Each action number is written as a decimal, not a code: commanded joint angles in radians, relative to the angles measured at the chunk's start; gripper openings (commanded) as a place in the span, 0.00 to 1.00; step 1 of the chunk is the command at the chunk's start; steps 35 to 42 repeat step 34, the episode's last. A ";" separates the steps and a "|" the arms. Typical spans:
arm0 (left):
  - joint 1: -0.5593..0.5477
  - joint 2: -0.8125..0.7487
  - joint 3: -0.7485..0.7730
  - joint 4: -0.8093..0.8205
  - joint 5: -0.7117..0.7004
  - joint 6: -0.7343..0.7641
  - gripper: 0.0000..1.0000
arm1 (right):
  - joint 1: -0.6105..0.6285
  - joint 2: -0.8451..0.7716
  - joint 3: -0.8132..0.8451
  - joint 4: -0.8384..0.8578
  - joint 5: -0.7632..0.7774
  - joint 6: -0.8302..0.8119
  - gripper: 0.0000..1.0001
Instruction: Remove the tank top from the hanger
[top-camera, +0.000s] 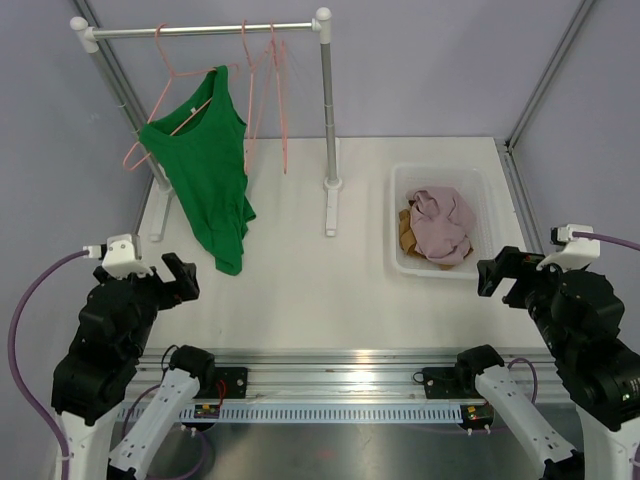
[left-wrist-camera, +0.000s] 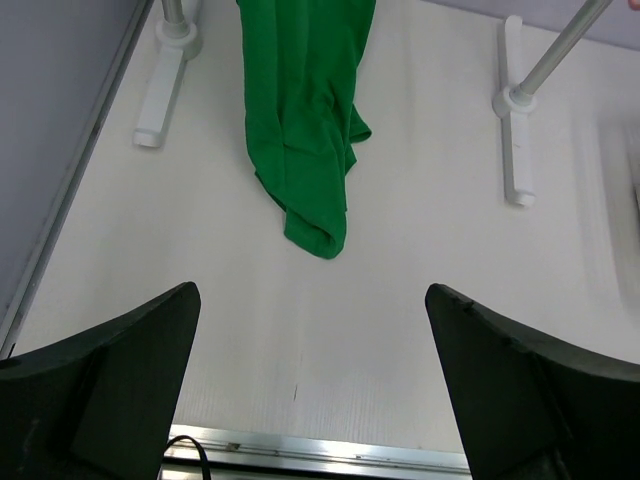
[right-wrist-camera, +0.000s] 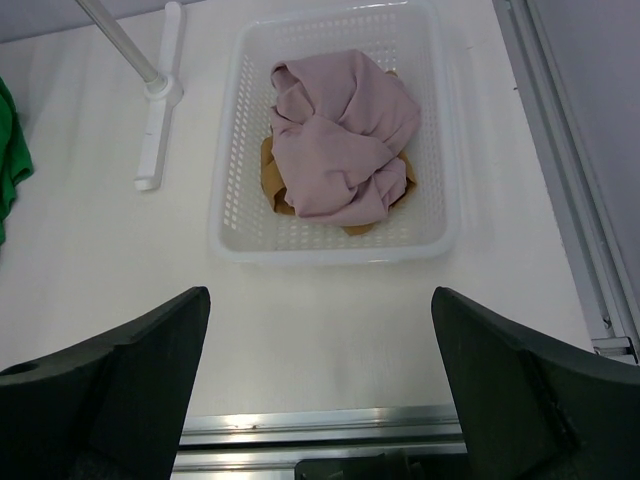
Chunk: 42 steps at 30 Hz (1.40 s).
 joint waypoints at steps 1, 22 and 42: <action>-0.004 -0.049 -0.022 0.062 0.001 0.017 0.99 | 0.008 0.009 -0.038 0.022 -0.009 -0.001 0.99; -0.004 -0.013 -0.027 0.113 0.009 0.024 0.99 | 0.009 0.075 -0.122 0.102 0.031 0.014 0.99; -0.004 0.008 -0.025 0.131 -0.003 0.024 0.99 | 0.008 0.097 -0.140 0.139 0.003 0.002 1.00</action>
